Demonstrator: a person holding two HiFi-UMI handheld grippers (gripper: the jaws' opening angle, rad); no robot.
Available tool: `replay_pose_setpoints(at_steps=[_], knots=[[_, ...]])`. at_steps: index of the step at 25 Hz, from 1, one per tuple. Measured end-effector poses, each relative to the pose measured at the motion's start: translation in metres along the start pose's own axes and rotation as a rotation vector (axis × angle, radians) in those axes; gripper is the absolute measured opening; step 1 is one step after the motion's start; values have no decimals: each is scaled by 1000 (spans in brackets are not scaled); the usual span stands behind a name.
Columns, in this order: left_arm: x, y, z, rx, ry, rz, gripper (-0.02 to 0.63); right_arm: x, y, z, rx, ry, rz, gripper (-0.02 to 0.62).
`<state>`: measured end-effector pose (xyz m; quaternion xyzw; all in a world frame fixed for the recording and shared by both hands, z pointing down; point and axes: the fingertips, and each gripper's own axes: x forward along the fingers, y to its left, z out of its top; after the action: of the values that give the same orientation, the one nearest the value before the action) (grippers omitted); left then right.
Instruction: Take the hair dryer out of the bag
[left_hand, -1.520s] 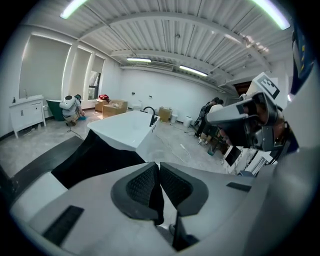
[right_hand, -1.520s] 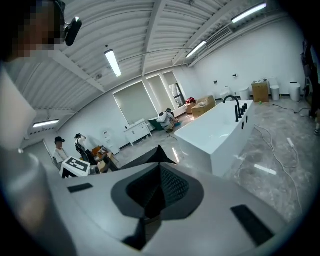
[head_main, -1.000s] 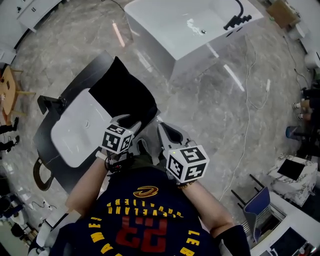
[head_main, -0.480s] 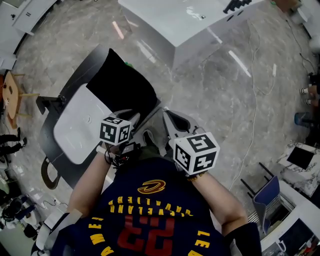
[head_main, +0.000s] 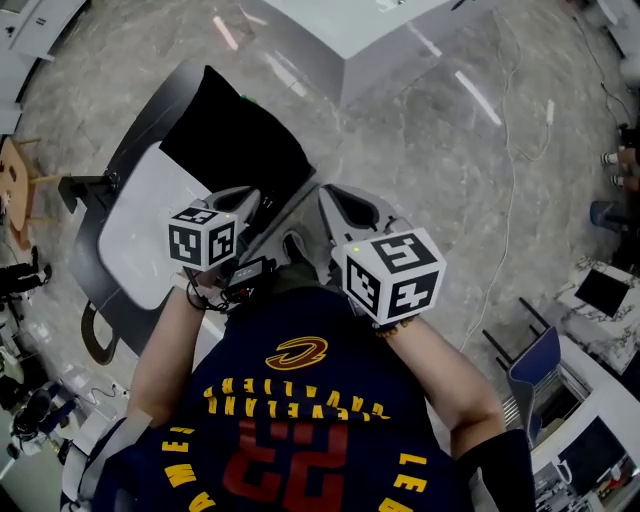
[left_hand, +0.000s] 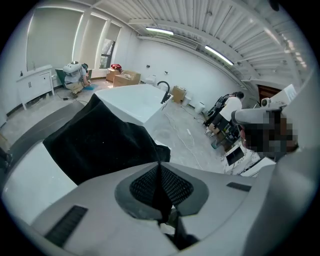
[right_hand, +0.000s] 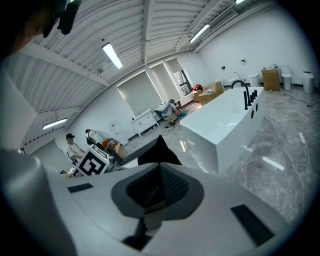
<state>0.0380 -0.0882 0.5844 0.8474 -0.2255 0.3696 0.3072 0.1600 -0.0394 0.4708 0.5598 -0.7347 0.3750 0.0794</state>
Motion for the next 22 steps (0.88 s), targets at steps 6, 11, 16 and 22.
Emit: replay_pose_setpoints(at_steps=[6,11,16,22], knots=[[-16,-2,23,-14,-94,-8,17,12,6,-4,-25,44,25,9],[-29,8,44,-28,-171,-17,17,38,11,-33,-59,171,73,9],[-35,24,59,-38,-215,-2,17,77,26,-50,-102,263,131,9],[-39,32,62,-78,-250,-22,17,128,44,-68,-195,330,133,11]])
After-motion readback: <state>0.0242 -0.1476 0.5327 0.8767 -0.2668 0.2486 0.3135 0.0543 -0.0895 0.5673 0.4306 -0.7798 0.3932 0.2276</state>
